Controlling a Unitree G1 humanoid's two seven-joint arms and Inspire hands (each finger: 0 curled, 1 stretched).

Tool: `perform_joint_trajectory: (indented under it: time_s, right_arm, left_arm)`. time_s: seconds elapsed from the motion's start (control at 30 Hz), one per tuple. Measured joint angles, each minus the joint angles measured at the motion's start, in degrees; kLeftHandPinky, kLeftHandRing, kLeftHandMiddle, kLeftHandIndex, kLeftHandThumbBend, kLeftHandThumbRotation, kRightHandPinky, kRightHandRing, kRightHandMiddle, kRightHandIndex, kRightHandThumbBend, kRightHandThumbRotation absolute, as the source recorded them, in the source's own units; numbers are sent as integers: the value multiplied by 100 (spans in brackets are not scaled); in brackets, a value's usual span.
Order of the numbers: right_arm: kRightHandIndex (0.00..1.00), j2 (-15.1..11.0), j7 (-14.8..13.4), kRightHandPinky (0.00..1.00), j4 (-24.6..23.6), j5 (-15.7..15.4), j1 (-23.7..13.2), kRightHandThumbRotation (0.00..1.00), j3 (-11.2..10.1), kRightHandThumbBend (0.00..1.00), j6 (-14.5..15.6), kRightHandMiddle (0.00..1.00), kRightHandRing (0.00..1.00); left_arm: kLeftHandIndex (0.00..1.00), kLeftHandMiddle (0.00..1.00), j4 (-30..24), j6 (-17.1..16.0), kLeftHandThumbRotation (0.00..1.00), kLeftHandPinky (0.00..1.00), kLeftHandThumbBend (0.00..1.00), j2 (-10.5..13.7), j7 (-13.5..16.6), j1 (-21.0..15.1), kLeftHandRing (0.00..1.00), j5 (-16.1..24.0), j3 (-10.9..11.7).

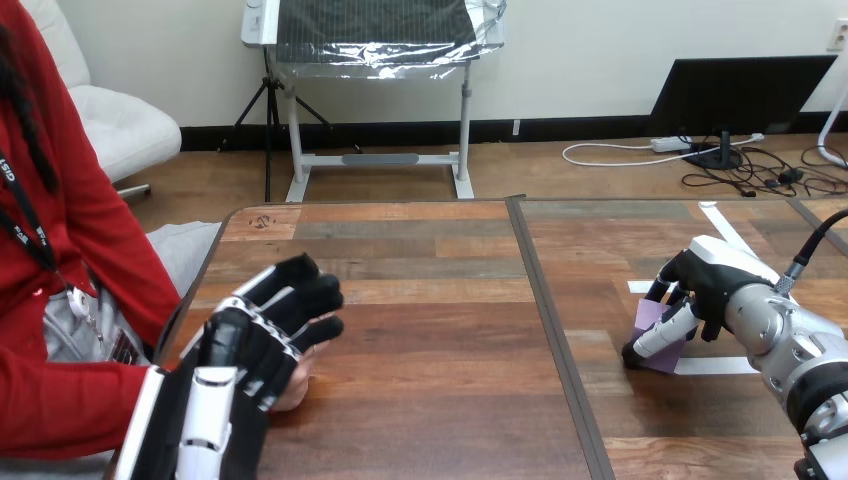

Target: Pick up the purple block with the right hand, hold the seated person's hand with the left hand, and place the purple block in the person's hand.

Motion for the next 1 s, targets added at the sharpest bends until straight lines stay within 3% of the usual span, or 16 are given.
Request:
perform_joint_trajectory:
  time_s: [0.17,0.4,0.6,0.83,1.0]
  right_arm:
    - [53,-6,-3,43,0,3,1,0,0,80,-45,54,49]
    - [54,-14,-15,44,0,66,9,0,-13,80,-240,54,49]
    - [53,-17,-97,45,0,92,24,0,-29,81,-466,53,49]
    - [52,-47,-150,46,-1,161,55,0,-125,82,-821,53,49]
    - [52,-74,-198,46,-4,196,76,0,-133,82,-999,53,49]
  left_arm:
    - [73,73,65,-65,79,67,28,33,38,-30,74,141,148]
    - [71,72,248,-193,62,64,32,135,235,-204,73,926,612]
    - [71,74,333,-196,47,67,55,363,375,-481,75,1728,1089]
    - [75,79,329,-173,36,70,81,724,438,-711,78,2348,1560]
    - [76,80,310,-113,30,70,91,896,536,-827,79,2807,1828]
